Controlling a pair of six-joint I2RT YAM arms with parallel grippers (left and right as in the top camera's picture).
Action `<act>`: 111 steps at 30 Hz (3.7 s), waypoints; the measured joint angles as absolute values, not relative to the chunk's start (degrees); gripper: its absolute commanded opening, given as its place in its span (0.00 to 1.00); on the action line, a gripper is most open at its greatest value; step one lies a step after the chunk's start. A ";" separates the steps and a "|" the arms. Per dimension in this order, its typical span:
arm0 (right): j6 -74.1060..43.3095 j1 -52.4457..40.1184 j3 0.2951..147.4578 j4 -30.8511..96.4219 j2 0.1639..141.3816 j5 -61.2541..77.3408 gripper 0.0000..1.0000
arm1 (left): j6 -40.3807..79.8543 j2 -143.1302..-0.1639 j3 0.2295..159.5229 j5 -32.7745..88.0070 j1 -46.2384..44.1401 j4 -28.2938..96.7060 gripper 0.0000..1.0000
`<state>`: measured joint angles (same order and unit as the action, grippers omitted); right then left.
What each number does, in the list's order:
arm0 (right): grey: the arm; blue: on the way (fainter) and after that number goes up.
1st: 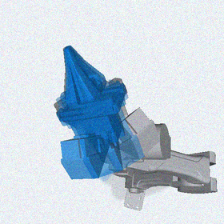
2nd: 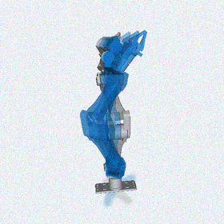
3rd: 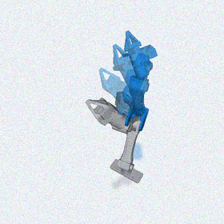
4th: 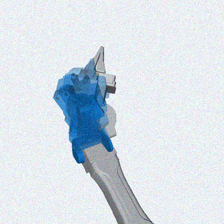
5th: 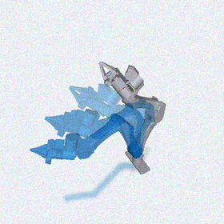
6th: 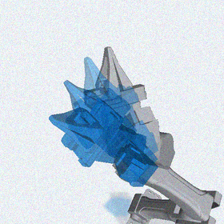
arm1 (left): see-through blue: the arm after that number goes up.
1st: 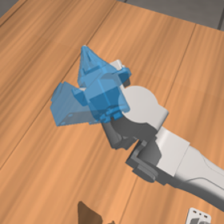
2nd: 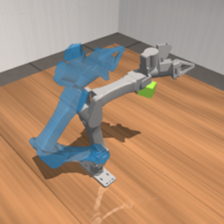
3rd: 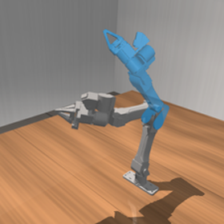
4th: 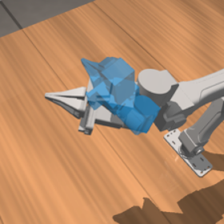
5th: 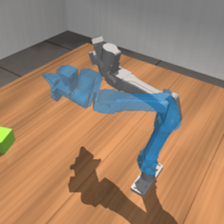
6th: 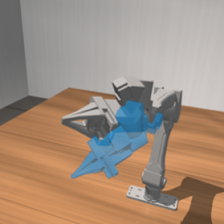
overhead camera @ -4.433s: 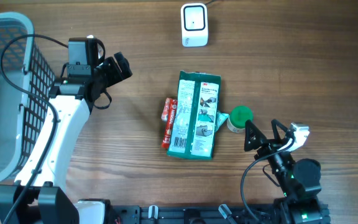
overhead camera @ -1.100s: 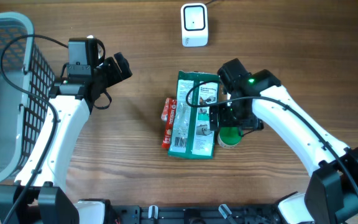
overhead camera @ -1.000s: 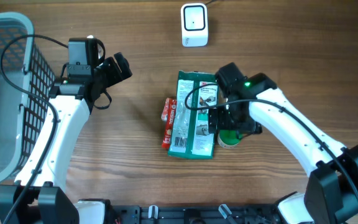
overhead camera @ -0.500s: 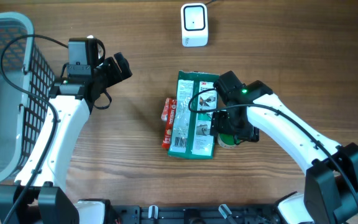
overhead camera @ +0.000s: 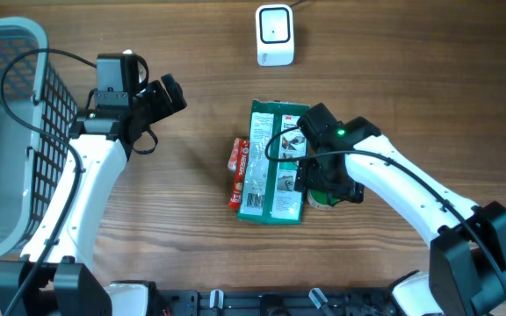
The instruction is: Scan the item barcode
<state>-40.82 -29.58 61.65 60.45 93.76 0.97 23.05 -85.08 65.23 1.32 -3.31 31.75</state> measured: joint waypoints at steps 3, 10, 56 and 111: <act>-40.97 -29.58 60.64 60.07 93.76 0.78 0.72 | 23.05 -85.08 65.23 1.32 -3.31 31.73 1.00; -36.56 -29.58 60.45 59.13 93.71 0.16 0.58 | 23.05 -85.08 65.23 1.32 -3.31 31.75 1.00; -20.45 -20.58 57.47 47.86 93.51 -1.26 1.00 | 23.05 -85.08 65.23 1.32 -3.31 31.75 1.00; -16.29 -20.58 72.64 62.30 90.13 -3.38 0.20 | 23.05 -85.08 65.23 1.32 -3.31 31.73 1.00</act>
